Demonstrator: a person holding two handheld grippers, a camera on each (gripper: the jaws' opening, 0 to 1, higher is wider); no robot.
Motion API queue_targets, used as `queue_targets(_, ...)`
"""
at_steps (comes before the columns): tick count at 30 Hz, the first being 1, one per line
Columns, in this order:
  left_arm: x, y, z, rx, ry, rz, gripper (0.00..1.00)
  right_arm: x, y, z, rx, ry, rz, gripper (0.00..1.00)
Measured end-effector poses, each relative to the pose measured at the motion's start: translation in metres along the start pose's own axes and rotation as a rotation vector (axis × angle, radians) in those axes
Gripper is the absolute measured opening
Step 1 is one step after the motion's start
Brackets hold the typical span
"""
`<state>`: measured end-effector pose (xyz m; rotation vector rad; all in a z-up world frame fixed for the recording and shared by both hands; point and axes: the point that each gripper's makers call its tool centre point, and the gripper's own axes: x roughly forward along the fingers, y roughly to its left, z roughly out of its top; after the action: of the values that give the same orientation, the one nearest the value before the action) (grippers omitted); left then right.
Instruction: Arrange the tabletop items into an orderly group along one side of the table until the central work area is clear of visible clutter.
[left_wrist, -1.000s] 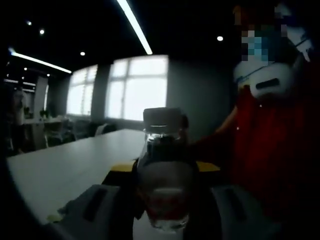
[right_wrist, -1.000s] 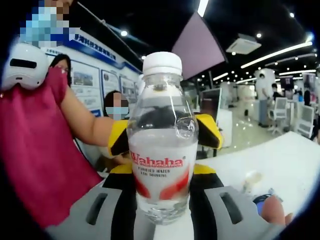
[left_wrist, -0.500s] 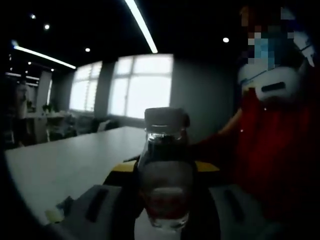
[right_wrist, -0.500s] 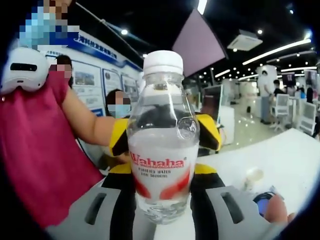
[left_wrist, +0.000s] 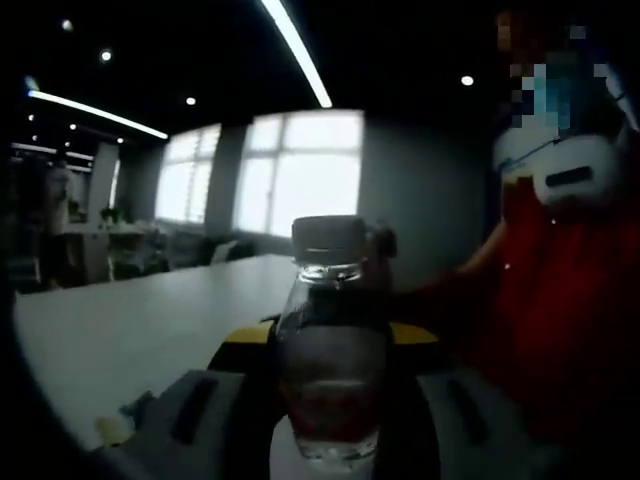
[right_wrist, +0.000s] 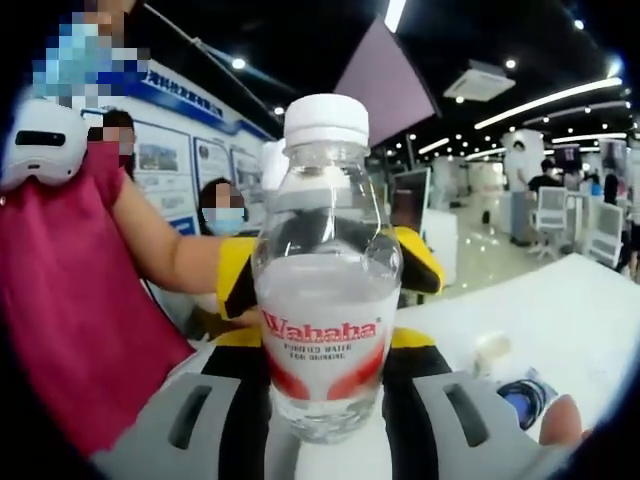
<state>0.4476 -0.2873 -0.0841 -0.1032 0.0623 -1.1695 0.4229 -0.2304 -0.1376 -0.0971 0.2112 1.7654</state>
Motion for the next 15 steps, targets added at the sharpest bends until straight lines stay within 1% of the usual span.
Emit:
queue_targets(3,0.002,0.006,-0.002,-0.002,0.002,0.030,0.38,0.000,-0.005,-0.002,0.003,0.001,-0.020,0.43)
queue_targets(7,0.004,0.017,-0.003,-0.015,-0.017,0.090,0.38,0.001,-0.017,-0.004,-0.037,0.010,-0.089,0.46)
queue_targets(10,0.006,0.028,-0.003,0.006,-0.019,0.158,0.38,0.002,-0.025,-0.004,-0.043,-0.001,-0.140,0.52)
queue_targets(11,0.006,0.032,-0.002,0.005,-0.025,0.182,0.38,0.000,-0.033,-0.005,-0.066,0.011,-0.193,0.53)
queue_targets(12,0.006,0.036,-0.001,0.006,-0.028,0.207,0.38,0.001,-0.034,-0.005,-0.083,0.009,-0.202,0.56)
queue_targets(14,0.003,0.046,0.002,-0.007,-0.049,0.268,0.38,-0.002,-0.044,-0.006,-0.073,0.006,-0.285,0.57)
queue_targets(15,0.002,0.051,0.004,-0.001,-0.059,0.294,0.38,-0.004,-0.049,-0.006,-0.091,0.011,-0.321,0.57)
